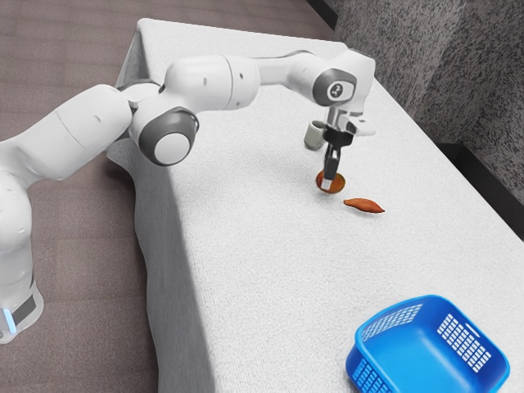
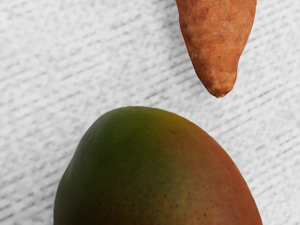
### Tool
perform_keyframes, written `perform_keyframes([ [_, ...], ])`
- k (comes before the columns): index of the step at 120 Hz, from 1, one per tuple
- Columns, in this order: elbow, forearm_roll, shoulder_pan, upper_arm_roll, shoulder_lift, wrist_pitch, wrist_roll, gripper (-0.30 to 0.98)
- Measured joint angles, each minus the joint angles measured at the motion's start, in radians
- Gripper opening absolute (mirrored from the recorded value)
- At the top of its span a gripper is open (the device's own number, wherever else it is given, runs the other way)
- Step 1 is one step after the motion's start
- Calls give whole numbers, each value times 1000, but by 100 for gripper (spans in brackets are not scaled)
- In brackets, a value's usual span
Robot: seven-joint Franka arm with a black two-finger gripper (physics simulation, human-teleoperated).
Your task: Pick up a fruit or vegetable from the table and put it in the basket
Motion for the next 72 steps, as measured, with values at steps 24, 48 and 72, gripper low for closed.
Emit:
perform_keyframes([
  [24,30,14,-106,-1,-98,4,-7,33],
  [48,-60,130,-492,-30,-276,10,-54,34],
  [72,40,186,-622,-80,-165,91,-112,31],
])
